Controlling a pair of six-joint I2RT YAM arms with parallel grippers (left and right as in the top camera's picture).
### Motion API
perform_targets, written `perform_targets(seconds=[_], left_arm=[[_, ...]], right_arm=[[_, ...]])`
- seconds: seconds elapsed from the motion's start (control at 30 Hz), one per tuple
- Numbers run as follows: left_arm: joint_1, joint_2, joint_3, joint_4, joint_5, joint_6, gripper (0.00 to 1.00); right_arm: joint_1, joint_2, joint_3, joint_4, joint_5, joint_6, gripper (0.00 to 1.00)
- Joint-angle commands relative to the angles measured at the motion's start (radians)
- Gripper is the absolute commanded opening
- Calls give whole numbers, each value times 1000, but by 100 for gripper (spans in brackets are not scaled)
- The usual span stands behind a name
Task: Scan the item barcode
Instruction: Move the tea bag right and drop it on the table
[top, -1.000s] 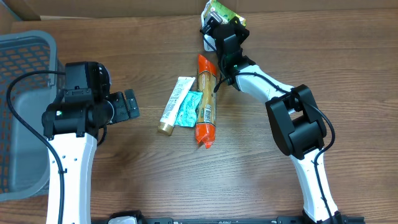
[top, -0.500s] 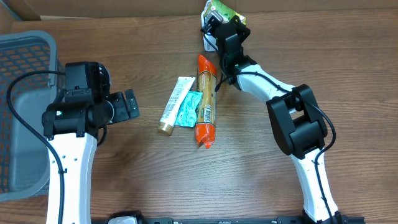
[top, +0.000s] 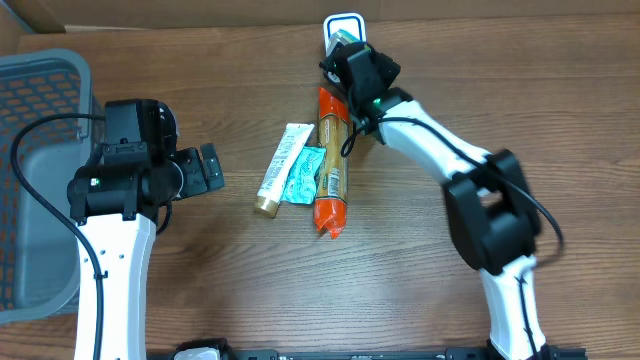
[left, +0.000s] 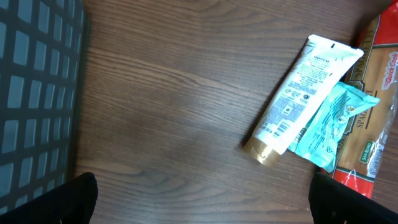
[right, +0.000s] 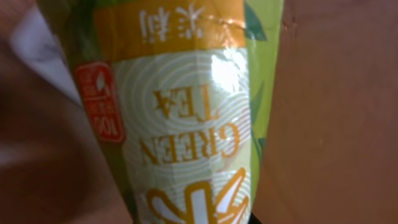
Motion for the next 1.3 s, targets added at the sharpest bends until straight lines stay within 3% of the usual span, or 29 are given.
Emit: perform_targets(seconds=[0.0, 0.2, 0.4, 0.57, 0.67, 0.87, 1.0, 1.07, 1.27], left_arm=[[2, -7, -3, 0, 4, 19, 99], [2, -7, -3, 0, 4, 19, 100], [2, -7, -3, 0, 4, 19, 99], [2, -7, -3, 0, 4, 19, 100], [2, -7, -3, 0, 4, 19, 100], [2, -7, -3, 0, 4, 19, 100], [2, -7, -3, 0, 4, 19, 99], [2, -7, -3, 0, 4, 19, 100], [2, -7, -3, 0, 4, 19, 100]], right_arm=[[-8, -306, 34, -117, -187, 302, 4], [-93, -520, 34, -485, -509, 779, 4], [-266, -535, 18, -794, -541, 1173, 4], [-421, -505, -97, -891, -534, 1664, 4], [-484, -501, -216, -846, -533, 1824, 4], [-558, -500, -496, -622, -438, 1946, 5], [-586, -500, -615, -526, -408, 1946, 13], [-596, -500, -632, -526, -386, 1936, 33], [-597, -500, -612, -517, -378, 1722, 71]])
